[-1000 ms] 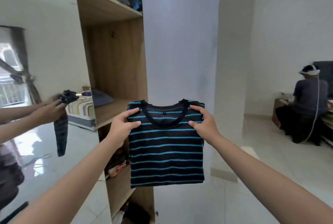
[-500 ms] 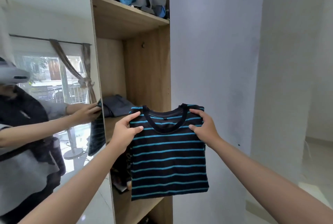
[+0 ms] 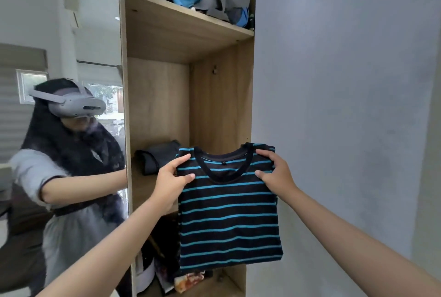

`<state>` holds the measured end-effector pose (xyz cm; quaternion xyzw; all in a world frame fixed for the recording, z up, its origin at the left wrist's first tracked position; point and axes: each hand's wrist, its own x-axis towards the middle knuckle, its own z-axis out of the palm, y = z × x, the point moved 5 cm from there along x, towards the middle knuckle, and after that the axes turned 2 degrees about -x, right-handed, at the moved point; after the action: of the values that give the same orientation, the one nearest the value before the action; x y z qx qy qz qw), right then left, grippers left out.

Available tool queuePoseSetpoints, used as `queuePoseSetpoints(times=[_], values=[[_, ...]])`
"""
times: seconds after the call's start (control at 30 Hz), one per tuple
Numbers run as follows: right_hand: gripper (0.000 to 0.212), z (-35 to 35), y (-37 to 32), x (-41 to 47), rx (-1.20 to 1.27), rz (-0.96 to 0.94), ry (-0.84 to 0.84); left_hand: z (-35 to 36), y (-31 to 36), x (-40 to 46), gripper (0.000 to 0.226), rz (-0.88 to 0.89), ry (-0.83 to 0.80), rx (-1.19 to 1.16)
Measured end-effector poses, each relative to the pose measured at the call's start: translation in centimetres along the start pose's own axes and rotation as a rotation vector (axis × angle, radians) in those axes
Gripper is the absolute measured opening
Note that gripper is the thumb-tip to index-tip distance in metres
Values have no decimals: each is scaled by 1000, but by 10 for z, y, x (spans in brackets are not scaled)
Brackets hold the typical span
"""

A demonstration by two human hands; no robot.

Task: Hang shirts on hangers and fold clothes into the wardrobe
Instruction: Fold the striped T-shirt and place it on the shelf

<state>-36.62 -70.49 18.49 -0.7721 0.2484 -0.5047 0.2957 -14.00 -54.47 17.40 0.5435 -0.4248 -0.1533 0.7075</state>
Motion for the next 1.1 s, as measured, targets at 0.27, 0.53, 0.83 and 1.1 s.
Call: queuePoseSetpoints(times=[0.27, 0.53, 0.83, 1.1], values=[[54, 46, 25, 63, 94, -94, -132, -12, -14, 30, 52, 55, 155, 70], [54, 74, 36, 113, 201, -156, -220, -15, -13, 43, 53, 58, 281, 122], [55, 101, 43, 137, 327, -212, -325, -17, -5, 44, 53, 85, 393, 190], [55, 117, 46, 177, 379, -204, -343, -20, 3, 75, 52, 116, 452, 216]])
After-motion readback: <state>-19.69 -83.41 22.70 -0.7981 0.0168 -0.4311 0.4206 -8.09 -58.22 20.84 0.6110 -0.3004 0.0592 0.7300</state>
